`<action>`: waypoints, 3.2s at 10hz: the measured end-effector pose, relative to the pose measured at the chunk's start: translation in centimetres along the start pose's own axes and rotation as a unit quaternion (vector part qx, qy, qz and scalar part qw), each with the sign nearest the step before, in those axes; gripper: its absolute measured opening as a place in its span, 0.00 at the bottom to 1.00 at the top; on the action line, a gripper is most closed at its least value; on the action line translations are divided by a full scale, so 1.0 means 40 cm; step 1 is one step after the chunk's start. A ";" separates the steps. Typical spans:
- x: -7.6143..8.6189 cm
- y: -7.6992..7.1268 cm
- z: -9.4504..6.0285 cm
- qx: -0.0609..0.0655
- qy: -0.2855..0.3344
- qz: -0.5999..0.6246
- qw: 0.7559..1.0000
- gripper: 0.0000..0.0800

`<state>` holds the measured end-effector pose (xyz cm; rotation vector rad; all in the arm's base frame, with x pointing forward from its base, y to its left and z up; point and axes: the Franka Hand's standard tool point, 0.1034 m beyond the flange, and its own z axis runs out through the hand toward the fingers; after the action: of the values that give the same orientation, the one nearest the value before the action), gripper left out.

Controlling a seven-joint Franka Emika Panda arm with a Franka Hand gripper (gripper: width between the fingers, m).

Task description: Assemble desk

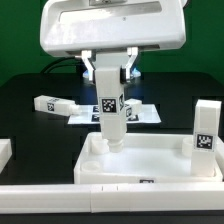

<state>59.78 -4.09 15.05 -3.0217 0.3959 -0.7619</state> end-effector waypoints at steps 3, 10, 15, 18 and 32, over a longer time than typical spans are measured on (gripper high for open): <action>0.019 0.030 0.010 -0.012 0.020 -0.017 1.000 0.36; -0.019 0.053 0.057 -0.024 0.012 -0.018 0.999 0.36; -0.026 0.071 0.071 -0.032 0.025 -0.019 0.999 0.36; -0.022 0.086 0.072 -0.035 0.029 -0.015 0.999 0.37; 0.001 0.111 0.081 0.007 -0.223 0.033 0.974 0.48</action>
Offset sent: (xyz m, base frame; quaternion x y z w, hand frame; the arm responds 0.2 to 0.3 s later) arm -0.0048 -0.0053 -0.0198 -0.0276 0.0292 -0.0508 0.9979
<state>60.25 -8.60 11.94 -3.0194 0.4681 -0.0695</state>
